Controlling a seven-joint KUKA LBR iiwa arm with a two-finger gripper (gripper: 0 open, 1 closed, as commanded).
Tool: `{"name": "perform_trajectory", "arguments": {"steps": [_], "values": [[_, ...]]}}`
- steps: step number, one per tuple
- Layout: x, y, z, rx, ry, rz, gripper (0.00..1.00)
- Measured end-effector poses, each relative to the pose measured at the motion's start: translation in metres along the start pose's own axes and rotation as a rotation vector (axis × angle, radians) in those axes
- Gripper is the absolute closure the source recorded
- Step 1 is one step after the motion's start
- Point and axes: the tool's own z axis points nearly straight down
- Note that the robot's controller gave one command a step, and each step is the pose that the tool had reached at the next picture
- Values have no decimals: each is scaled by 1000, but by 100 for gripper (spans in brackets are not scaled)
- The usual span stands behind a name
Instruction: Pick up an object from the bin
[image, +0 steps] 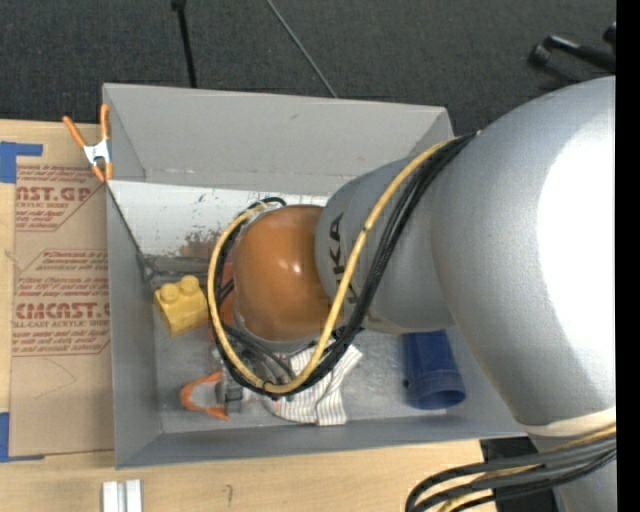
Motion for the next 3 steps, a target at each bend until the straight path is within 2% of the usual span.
{"name": "perform_trajectory", "arguments": {"steps": [3], "values": [[1,0,-31,1,5,0,100]]}}
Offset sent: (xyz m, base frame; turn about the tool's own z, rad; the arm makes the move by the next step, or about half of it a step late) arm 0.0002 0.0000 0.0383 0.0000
